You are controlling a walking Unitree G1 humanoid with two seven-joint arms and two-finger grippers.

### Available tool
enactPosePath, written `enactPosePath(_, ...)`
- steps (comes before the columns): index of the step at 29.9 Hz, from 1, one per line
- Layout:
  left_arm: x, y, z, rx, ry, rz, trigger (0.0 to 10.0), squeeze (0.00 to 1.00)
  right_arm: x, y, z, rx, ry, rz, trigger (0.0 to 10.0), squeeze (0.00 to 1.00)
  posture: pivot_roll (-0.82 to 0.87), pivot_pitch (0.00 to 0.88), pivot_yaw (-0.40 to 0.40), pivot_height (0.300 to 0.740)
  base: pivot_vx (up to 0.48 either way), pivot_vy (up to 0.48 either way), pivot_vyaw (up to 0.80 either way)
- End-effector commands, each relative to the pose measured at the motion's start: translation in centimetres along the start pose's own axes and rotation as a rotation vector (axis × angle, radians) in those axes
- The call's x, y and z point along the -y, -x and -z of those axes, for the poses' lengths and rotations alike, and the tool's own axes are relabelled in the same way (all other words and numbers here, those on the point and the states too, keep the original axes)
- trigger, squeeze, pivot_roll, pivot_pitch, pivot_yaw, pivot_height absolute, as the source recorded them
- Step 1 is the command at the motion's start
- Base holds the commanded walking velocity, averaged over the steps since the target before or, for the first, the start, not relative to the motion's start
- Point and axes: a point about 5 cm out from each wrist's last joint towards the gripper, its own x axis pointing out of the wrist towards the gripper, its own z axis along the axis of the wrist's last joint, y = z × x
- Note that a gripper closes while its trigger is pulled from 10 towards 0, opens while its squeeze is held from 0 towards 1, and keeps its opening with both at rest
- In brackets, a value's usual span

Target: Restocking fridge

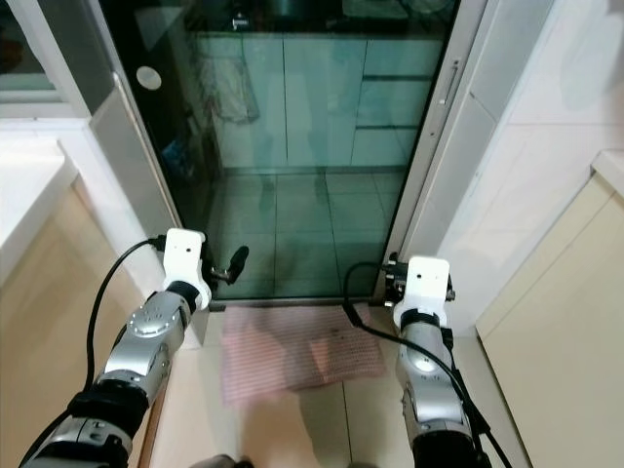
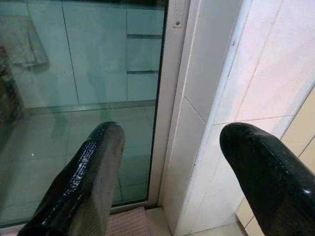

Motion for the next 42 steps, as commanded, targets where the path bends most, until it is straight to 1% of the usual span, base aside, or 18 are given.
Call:
enactPosePath(1, 0.00, -0.05, 0.07, -0.007, -0.003, -0.004, 10.0, 0.00, 0.18, -0.09, 0.01, 0.000, 0.003, 0.005, 10.0, 0.00, -0.11, 0.000, 0.020, 0.740, 0.000, 0.000, 0.00)
enactPosePath(42, 0.00, -0.05, 0.07, -0.007, -0.003, -0.004, 10.0, 0.00, 0.18, -0.09, 0.01, 0.000, 0.003, 0.005, 10.0, 0.00, -0.11, 0.000, 0.020, 0.740, 0.000, 0.000, 0.00)
